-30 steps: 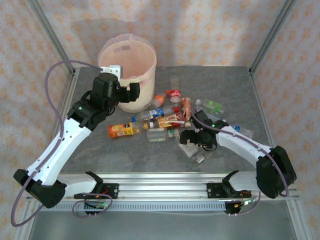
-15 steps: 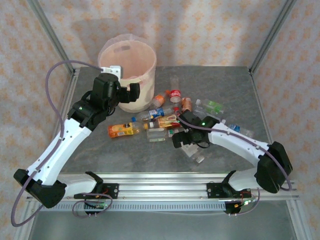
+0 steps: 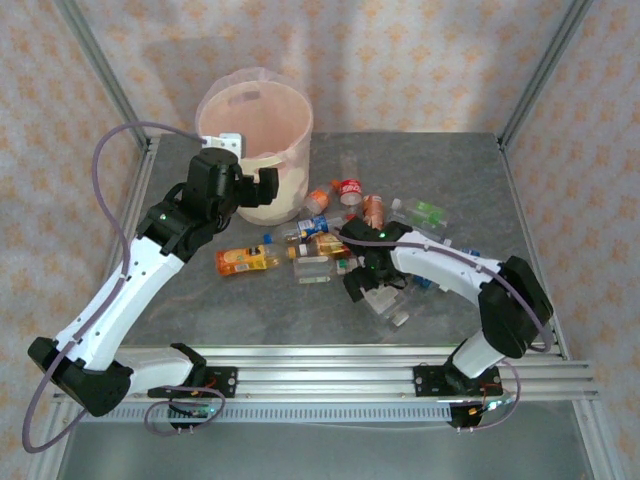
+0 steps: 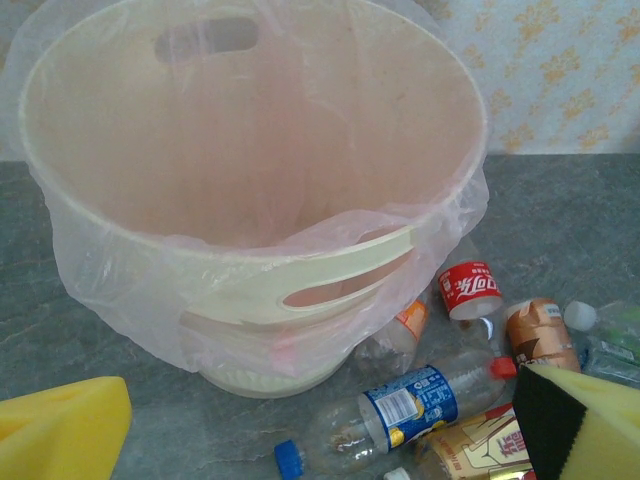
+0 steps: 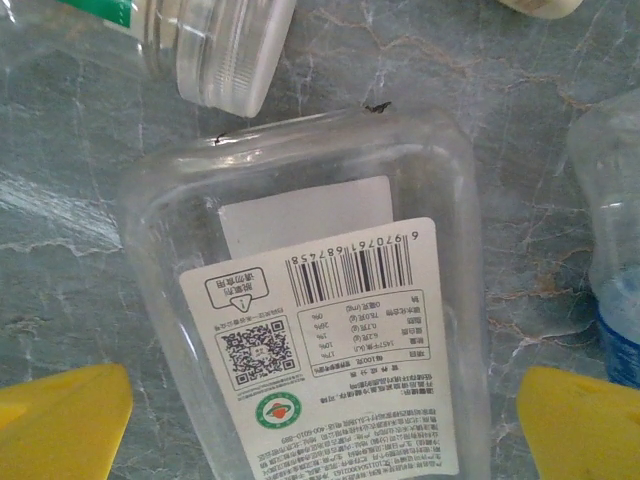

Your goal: Put the plastic bottles in the bin

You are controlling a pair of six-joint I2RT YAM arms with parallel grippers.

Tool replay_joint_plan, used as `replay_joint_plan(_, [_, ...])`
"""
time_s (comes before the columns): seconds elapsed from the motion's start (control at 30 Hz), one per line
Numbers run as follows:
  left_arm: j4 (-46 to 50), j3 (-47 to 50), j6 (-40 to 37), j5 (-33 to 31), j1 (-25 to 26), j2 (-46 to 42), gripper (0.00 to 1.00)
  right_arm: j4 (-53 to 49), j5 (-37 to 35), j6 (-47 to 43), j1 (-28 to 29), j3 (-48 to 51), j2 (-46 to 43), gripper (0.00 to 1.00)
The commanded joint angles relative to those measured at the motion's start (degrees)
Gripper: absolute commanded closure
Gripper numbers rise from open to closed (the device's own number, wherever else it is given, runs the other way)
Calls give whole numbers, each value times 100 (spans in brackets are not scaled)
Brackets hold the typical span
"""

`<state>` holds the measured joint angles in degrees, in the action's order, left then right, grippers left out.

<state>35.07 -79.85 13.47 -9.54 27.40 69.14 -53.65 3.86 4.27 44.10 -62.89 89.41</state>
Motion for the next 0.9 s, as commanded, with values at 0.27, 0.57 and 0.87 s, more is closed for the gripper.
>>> replay_joint_plan(0.27, [24, -26, -58, -189, 31, -94, 0, -67, 1, 6, -62, 31, 376, 1])
replay_joint_plan(0.57, [29, -46, -72, -240, 34, -90, 0, 153, 200, 8, -208, 147, 570, 1])
replay_joint_plan(0.87, [19, -56, -51, -232, 36, -86, 0, 337, 333, 109, -270, 104, 950, 1])
